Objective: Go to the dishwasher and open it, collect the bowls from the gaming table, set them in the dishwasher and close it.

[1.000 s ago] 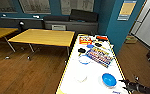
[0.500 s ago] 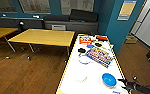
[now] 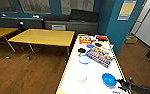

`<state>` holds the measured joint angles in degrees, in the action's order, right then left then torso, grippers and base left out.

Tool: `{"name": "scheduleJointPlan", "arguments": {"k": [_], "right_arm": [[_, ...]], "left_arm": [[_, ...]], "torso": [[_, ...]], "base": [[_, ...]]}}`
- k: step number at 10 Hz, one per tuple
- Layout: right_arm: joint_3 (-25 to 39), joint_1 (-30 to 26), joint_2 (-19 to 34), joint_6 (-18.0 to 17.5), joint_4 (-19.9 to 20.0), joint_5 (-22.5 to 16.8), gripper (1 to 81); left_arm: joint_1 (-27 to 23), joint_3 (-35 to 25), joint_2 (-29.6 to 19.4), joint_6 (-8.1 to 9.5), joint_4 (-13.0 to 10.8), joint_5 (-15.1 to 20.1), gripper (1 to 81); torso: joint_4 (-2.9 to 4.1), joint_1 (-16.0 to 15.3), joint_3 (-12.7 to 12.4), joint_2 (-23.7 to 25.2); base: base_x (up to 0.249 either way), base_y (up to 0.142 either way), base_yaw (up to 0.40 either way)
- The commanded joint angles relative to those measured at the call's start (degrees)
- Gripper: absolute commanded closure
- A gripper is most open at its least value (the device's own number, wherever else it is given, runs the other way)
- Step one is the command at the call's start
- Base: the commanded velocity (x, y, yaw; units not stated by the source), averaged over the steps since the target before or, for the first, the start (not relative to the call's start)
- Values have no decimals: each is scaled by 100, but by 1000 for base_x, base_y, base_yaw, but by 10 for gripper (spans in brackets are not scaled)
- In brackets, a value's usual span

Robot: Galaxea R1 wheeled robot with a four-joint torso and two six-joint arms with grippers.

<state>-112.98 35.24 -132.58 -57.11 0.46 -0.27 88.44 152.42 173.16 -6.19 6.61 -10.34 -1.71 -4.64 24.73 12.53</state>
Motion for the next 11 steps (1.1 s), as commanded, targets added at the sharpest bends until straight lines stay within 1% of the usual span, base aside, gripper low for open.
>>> {"name": "scheduleJointPlan", "arguments": {"k": [1, 6, 9, 10, 11], "right_arm": [[-301, -636, -33, -28, 138, -96, 10], [-539, -672, -350, -36, 164, -96, 10], [-786, -610, -439, -169, 226, -96, 10], [-760, -558, -404, -169, 209, -88, 811], [-681, -548, -342, -186, 235, -96, 811]], "left_arm": [[-24, -2, -9, -14, 60, 383, 10], [-24, -10, -26, -14, 113, 392, 10], [-24, -10, -44, -14, 148, 418, 10], [-24, -10, -44, -14, 148, 419, 10], [-24, -10, -44, -14, 148, 419, 10]], "torso": [[0, 0, 0, 0], [0, 0, 0, -2], [0, 0, 0, -2], [0, 0, 0, -2], [0, 0, 0, -2]], "base": [[0, 0, 0], [0, 0, 0], [0, 0, 0], [0, 0, 0], [0, 0, 0]]}}
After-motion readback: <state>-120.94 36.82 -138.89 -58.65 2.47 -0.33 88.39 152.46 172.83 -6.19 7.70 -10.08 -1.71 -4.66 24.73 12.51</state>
